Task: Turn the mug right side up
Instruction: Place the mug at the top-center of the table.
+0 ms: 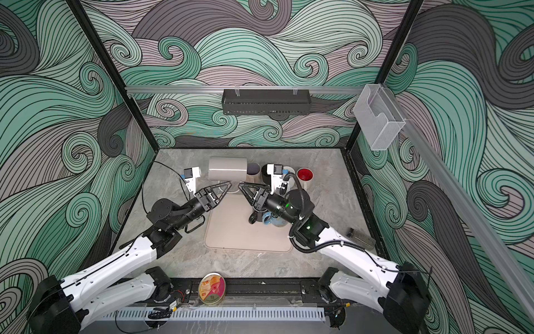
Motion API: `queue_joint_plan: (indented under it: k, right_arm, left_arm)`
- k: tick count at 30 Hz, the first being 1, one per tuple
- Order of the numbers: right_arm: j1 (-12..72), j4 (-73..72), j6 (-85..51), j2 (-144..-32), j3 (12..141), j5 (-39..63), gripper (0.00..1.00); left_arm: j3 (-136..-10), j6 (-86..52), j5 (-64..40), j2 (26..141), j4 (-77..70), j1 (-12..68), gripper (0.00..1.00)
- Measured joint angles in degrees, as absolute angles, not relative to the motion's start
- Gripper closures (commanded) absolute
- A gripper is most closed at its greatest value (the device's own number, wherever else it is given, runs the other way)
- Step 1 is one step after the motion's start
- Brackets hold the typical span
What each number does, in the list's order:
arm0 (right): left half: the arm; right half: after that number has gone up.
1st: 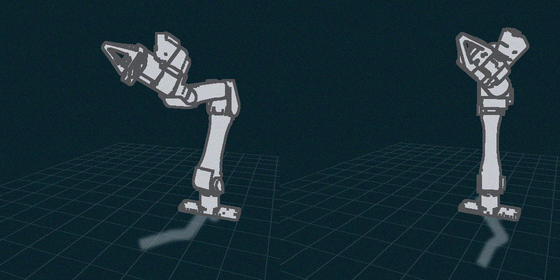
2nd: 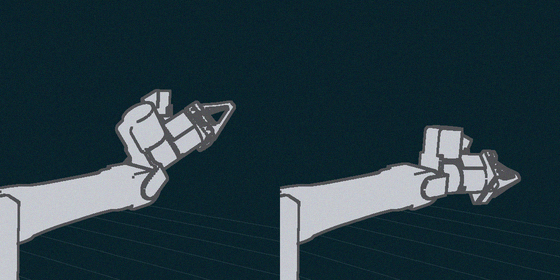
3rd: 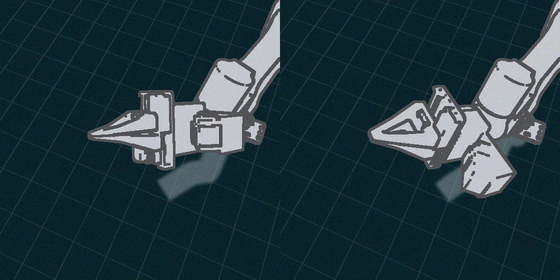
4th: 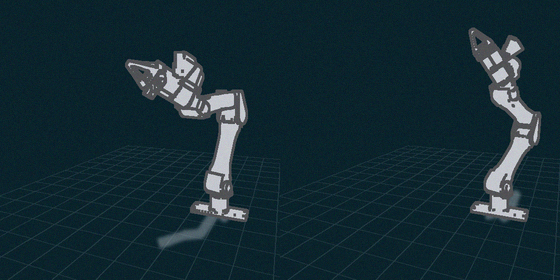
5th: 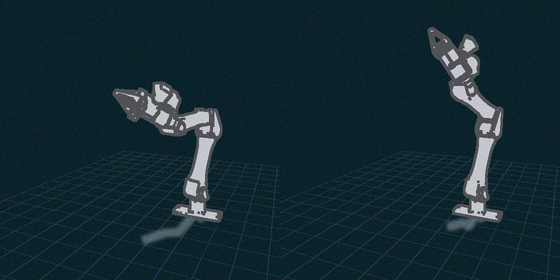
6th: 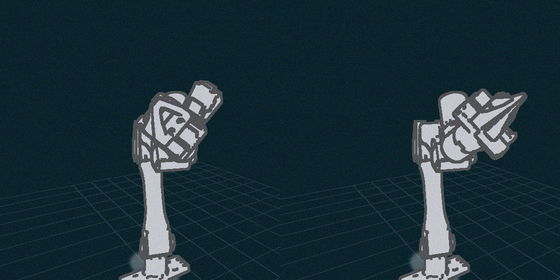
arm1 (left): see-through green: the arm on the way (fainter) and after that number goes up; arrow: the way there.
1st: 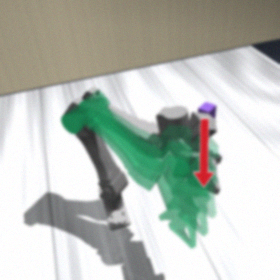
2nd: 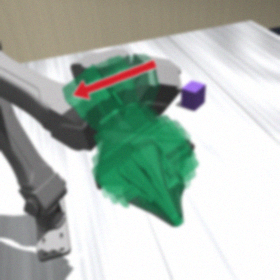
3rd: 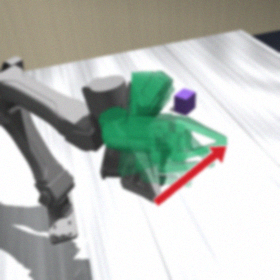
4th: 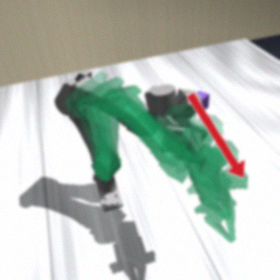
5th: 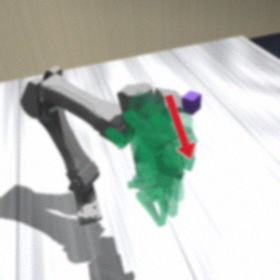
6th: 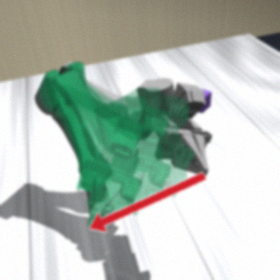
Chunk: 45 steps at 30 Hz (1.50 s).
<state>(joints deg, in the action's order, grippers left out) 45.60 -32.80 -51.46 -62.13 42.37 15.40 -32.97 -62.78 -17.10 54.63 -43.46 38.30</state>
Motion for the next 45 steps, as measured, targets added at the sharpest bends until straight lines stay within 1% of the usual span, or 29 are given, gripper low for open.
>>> queue_joint_plan:
  k: [12,15,19,24,26,28,29,30,35,36,37,38,40,41,42,45]
  right_arm:
    - [45.32,-36.21,-54.22,-65.45,43.29,17.1,0.68]
    - [44.91,-37.6,-55.18,-66.32,43.29,17.52,0.75]
    - [44.64,-39.86,-57.12,-67.48,43.4,18.52,0.78]
    - [44.29,-41.6,-58.76,-68.84,44.4,19.7,0.79]
    - [44.05,-42.41,-59.96,-69.6,44.95,20.14,0.84]
    - [43.75,-42.92,-61.32,-70.57,45.87,20.91,0.86]
    - [43.62,-43.09,-61.67,-71.07,46.3,21.28,0.92]
    - [43.46,-43.51,-61.95,-71.55,46.7,21.67,0.99]
    - [43.03,-43.75,-62.83,-72.97,47.59,23.0,1.0]
    - [42.98,-43.18,-62.81,-73.01,47.79,22.98,1.0]
    - [42.89,-42.28,-62.7,-73.01,48.03,22.98,1.0]
    - [42.83,-41.58,-62.39,-73.01,48.21,22.98,1.0]
    - [42.85,-40.4,-61.12,-73.03,48.6,22.5,1.0]
    - [42.89,-39.44,-60.4,-73.03,48.9,22.24,1.0]
    - [42.96,-38.61,-59.88,-73.06,49.06,21.93,1.0]
    - [43.0,-36.93,-58.3,-73.41,49.06,21.12,1.0]
  left_arm:
    - [-32.97,-67.02,-21.02,59.24,-49.36,37.89,1.0]
    - [-32.97,-67.9,-21.28,59.81,-50.59,37.65,1.0]
    - [-32.97,-68.2,-21.3,59.92,-51.07,37.52,1.0]
    - [-32.97,-68.45,-21.26,59.99,-52.34,37.15,1.0]
    - [-32.97,-68.45,-21.19,60.38,-53.21,36.88,1.0]
    - [-32.97,-68.23,-20.99,60.97,-54.57,36.56,1.0]
    - [-32.97,-68.31,-20.88,61.1,-55.02,36.36,1.0]
    - [-32.97,-68.38,-20.75,61.23,-55.4,36.25,1.0]
    - [-33.01,-68.2,-19.68,61.49,-55.18,35.99,1.0]
    - [-33.17,-67.94,-19.46,61.34,-54.35,35.97,0.97]
    - [-33.56,-67.37,-19.25,60.95,-52.69,35.94,0.82]
    - [-34.13,-66.3,-19.03,60.36,-50.37,35.94,0.6]
    - [-35.75,-63.92,-19.57,58.65,-43.94,36.27,0.29]
    - [-36.47,-62.7,-19.88,57.71,-40.62,36.69,0.2]
    - [-37.15,-61.47,-20.01,56.75,-37.65,37.06,0.13]
    - [-38.79,-57.82,-19.75,53.84,-29.15,37.69,0.02]
